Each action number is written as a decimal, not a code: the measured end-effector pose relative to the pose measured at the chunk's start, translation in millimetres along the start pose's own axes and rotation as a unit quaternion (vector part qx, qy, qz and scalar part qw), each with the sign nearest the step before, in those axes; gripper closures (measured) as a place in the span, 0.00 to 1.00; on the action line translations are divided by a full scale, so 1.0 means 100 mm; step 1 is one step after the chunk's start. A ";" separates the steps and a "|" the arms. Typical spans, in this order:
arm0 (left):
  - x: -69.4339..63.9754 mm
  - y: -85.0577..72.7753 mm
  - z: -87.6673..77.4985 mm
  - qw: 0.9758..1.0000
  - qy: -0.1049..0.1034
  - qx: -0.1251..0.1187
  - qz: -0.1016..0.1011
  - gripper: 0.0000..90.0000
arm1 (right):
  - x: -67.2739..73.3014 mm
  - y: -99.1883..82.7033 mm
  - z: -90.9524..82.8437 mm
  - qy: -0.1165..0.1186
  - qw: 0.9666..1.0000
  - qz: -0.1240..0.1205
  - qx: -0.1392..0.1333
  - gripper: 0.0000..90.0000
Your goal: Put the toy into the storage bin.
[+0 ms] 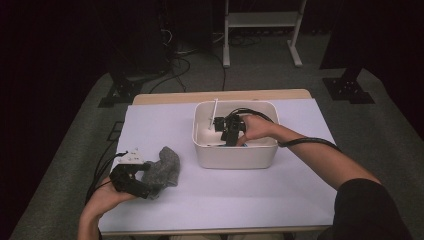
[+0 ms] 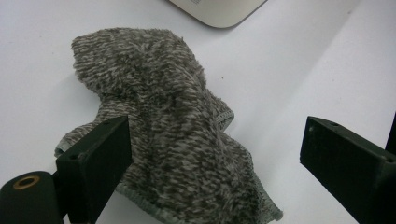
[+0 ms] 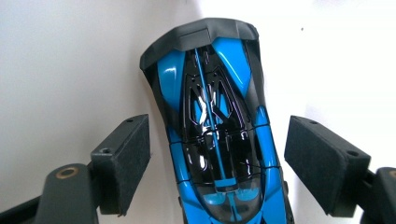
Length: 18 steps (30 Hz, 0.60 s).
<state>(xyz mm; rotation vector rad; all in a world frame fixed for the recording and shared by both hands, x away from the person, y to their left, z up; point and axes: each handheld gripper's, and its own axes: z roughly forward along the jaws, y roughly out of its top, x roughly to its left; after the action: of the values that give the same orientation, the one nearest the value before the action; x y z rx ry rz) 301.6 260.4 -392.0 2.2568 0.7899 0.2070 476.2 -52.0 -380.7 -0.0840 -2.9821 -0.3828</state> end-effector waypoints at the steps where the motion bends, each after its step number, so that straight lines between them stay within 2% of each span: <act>1: 0.00 0.00 0.00 1.000 0.001 0.000 0.001 0.09 | 0.00 0.00 -0.02 -0.003 1.000 0.002 -0.002 0.24; 8: -0.01 0.00 0.01 1.000 0.000 -0.001 0.000 0.09 | 0.02 -0.07 -0.25 -0.015 0.999 0.011 -0.036 0.24; 18: -0.03 -0.01 -0.01 1.000 0.002 -0.004 0.000 0.09 | 0.13 -0.21 -0.70 -0.034 0.994 0.030 -0.099 0.24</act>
<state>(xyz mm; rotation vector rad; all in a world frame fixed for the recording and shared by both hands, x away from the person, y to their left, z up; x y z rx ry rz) 298.6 259.9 -391.7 2.2495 0.7894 0.2139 471.1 -89.3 -317.3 -0.2114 -2.9900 -0.6801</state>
